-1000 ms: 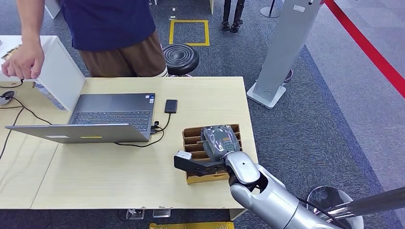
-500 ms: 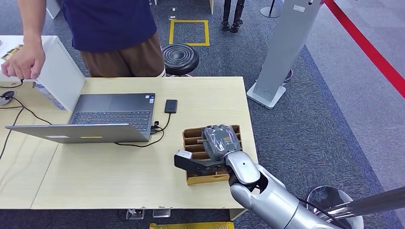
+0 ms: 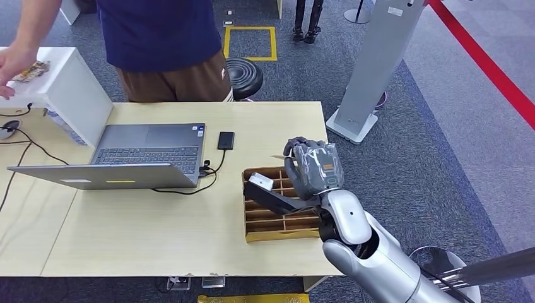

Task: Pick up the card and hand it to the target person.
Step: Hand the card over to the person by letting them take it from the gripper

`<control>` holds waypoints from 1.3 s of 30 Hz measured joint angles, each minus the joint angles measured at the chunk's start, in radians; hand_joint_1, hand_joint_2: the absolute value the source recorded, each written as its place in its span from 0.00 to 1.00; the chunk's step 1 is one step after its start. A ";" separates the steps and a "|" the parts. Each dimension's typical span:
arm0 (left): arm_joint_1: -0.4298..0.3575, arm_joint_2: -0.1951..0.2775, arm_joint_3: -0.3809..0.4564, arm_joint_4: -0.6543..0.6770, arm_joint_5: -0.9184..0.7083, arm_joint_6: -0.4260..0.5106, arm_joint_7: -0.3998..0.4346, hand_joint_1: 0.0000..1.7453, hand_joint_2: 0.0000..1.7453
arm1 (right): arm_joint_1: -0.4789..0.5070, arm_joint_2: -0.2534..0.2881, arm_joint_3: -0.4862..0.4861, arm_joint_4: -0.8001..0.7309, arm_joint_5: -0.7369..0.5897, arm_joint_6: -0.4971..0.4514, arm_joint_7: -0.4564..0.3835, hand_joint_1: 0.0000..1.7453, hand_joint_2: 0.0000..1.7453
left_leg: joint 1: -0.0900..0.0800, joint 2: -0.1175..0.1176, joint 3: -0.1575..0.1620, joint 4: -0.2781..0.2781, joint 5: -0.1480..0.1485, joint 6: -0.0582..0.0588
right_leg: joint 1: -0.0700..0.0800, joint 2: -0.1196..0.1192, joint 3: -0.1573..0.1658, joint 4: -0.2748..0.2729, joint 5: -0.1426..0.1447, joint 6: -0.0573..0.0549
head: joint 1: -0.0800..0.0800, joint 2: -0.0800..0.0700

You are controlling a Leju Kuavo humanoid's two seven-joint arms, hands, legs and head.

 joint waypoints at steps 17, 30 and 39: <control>-0.001 0.001 0.000 0.000 -0.010 -0.009 -0.018 0.00 1.00 | 0.036 -0.064 -0.066 -0.260 0.046 -0.185 -0.183 0.86 1.00 | 0.000 0.000 0.000 0.000 0.000 0.000 | 0.000 0.000 0.000 0.000 0.000 0.000 | 0.000 0.000; -0.004 0.000 0.000 0.000 -0.014 -0.008 -0.021 0.00 1.00 | 0.046 -0.039 -0.062 -0.120 0.207 -0.408 -0.225 0.22 1.00 | 0.000 0.000 -0.001 0.000 0.000 0.000 | 0.000 0.000 0.000 0.000 0.000 0.000 | -0.001 0.000; -0.004 0.000 -0.003 0.000 -0.016 -0.014 -0.031 0.00 0.00 | 0.048 -0.020 -0.062 -0.069 0.139 -0.420 -0.241 0.00 1.00 | 0.000 0.000 -0.001 0.000 0.000 0.000 | 0.000 0.000 0.000 0.000 0.000 0.000 | -0.001 0.000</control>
